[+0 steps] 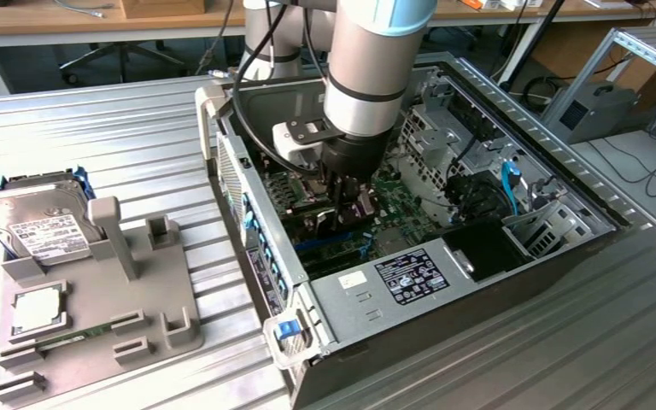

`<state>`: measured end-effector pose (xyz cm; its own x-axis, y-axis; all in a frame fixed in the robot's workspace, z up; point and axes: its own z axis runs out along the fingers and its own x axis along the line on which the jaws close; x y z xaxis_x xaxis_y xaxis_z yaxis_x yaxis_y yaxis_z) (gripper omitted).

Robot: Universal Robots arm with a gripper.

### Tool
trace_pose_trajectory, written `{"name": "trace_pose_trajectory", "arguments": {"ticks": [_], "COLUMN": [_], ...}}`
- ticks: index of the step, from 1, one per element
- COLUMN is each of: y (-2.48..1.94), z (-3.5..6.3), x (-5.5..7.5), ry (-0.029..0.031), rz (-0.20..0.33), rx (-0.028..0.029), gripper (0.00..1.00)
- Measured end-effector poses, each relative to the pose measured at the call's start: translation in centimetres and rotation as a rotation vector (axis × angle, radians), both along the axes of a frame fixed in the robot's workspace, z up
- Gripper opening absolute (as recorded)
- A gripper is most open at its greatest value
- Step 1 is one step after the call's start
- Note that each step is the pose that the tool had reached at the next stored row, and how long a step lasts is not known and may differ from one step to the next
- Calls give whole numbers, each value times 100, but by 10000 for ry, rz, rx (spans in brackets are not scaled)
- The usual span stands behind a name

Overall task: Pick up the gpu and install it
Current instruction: 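Insert the gpu into the slot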

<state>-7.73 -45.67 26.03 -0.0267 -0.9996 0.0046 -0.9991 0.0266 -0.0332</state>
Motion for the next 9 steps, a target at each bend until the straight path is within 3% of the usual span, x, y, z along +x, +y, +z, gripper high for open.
{"name": "trace_pose_trajectory", "arguments": {"ticks": [9], "y": [-1], "z": [4], "x": [0], "ry": [0], "rz": [1], "rx": [4], "gripper": [27]}}
